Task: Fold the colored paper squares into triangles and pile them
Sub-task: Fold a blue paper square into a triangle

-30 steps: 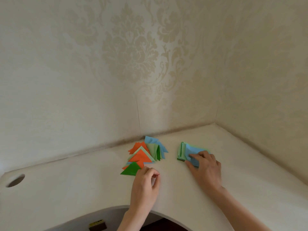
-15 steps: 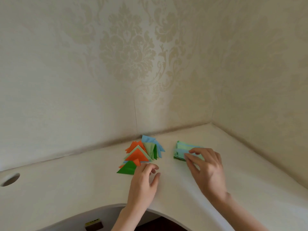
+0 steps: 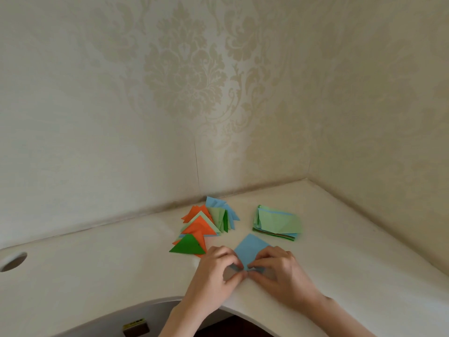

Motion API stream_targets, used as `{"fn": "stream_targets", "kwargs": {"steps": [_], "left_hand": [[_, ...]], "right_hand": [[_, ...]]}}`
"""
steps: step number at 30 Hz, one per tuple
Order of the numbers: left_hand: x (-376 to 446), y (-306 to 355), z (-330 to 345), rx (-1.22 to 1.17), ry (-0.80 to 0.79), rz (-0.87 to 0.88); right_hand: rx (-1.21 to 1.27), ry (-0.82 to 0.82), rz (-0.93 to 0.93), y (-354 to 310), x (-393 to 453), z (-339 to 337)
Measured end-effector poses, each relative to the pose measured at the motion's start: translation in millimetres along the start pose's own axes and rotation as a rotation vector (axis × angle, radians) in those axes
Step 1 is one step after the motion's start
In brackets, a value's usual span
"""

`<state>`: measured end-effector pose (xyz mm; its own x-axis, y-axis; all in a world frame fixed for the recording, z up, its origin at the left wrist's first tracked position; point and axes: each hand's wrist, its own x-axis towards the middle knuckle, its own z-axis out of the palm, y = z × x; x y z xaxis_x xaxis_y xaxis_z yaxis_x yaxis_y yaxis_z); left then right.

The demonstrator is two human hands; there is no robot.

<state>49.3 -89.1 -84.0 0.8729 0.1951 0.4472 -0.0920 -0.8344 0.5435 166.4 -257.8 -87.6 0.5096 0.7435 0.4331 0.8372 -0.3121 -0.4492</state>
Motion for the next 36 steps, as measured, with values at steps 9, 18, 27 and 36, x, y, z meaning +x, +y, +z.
{"fn": "stream_targets", "kwargs": {"steps": [9, 18, 27, 36], "left_hand": [[1, 8, 9, -0.003, 0.034, -0.127], [5, 8, 14, 0.068, -0.020, -0.217], [4, 6, 7, -0.027, -0.029, -0.196], [-3, 5, 2, -0.093, -0.002, -0.132]], "right_hand": [[0.269, -0.122, 0.166, -2, 11, -13], [0.243, -0.311, 0.325, -6, 26, -19], [0.219, -0.444, 0.316, -3, 33, -30], [0.099, -0.244, 0.115, -7, 9, -12]]}}
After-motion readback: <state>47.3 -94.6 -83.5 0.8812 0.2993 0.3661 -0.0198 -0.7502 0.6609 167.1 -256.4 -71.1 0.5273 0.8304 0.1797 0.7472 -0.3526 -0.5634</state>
